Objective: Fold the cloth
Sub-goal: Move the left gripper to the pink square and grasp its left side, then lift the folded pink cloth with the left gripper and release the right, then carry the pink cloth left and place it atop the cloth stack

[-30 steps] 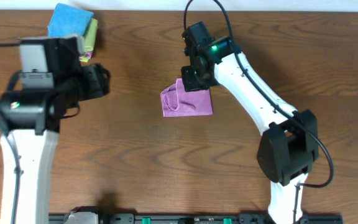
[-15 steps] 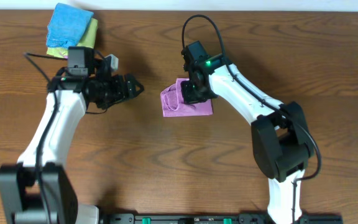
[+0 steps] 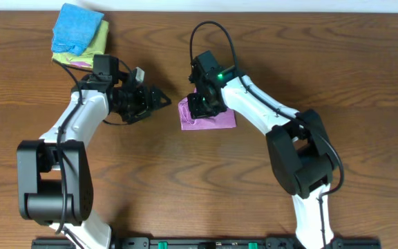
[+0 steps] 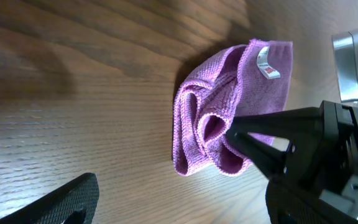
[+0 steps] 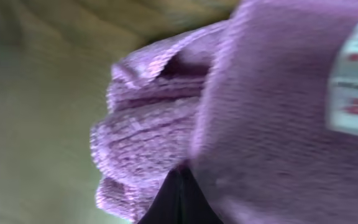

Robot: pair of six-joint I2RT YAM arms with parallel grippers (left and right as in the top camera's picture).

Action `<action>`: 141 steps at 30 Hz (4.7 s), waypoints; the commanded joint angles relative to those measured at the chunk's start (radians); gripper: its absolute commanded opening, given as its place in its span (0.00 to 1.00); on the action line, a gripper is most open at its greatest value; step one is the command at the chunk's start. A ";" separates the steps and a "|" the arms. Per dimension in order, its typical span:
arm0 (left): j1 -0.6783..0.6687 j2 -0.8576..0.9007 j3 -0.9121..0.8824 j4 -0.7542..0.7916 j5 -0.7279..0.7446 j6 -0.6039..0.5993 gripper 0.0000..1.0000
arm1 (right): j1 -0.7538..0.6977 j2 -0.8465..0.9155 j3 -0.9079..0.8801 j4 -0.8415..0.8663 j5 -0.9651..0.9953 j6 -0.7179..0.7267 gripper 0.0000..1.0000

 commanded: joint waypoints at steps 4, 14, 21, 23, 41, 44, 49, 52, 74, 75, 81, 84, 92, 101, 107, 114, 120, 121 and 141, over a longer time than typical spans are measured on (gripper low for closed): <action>-0.023 0.012 -0.005 0.028 0.017 -0.033 0.87 | -0.002 0.013 -0.005 0.000 -0.038 0.011 0.01; -0.026 0.020 -0.008 0.039 0.018 -0.034 0.87 | -0.054 -0.101 0.016 -0.048 -0.066 -0.045 0.01; -0.055 0.022 -0.032 0.088 0.017 -0.066 0.88 | -0.121 -0.122 0.009 -0.139 0.024 -0.061 0.01; -0.074 0.022 -0.038 0.111 0.017 -0.075 0.87 | -0.134 -0.122 0.002 -0.138 0.025 -0.071 0.01; -0.136 0.104 -0.047 0.190 -0.001 -0.134 0.87 | -0.138 -0.055 -0.076 -0.104 0.013 -0.087 0.01; -0.136 0.125 -0.047 0.200 -0.001 -0.145 0.87 | -0.138 -0.047 -0.077 -0.093 -0.011 -0.087 0.01; -0.136 0.174 -0.047 0.223 0.050 -0.150 0.87 | -0.123 -0.027 -0.077 -0.065 -0.029 -0.087 0.01; -0.136 0.193 -0.047 0.234 0.053 -0.175 0.87 | -0.106 -0.006 -0.077 -0.051 -0.040 -0.077 0.01; -0.220 0.213 -0.047 0.288 0.037 -0.221 0.72 | -0.060 0.048 -0.077 -0.003 -0.092 -0.032 0.01; -0.220 0.213 -0.047 0.288 0.032 -0.225 0.65 | -0.060 0.048 -0.077 -0.003 -0.092 -0.030 0.02; -0.220 0.213 -0.047 0.287 0.020 -0.242 0.50 | -0.061 0.048 -0.077 -0.006 -0.092 -0.030 0.01; -0.220 0.213 -0.047 0.288 0.013 -0.242 0.43 | -0.062 0.048 -0.077 -0.008 -0.092 -0.030 0.01; -0.218 0.213 -0.047 0.288 -0.013 -0.242 0.08 | -0.087 0.045 -0.017 -0.109 -0.091 -0.054 0.33; -0.173 0.213 -0.045 0.308 -0.016 -0.243 0.06 | -0.165 -0.039 0.228 -0.339 -0.079 -0.163 0.78; -0.131 0.208 -0.003 0.311 0.022 -0.243 0.06 | -0.212 -0.116 0.336 -0.443 -0.008 -0.200 0.90; -0.046 0.125 0.199 0.293 0.064 -0.243 0.06 | -0.285 -0.153 0.353 -0.538 0.025 -0.245 0.95; 0.085 0.061 0.490 0.130 0.007 -0.206 0.06 | -0.325 -0.153 0.353 -0.587 0.025 -0.264 0.96; 0.108 0.060 0.531 0.119 -0.006 -0.225 0.06 | -0.325 -0.153 0.353 -0.591 0.025 -0.272 0.96; 0.417 0.153 0.631 0.462 -0.129 -0.637 0.06 | -0.322 -0.153 0.353 -0.600 0.020 -0.258 0.96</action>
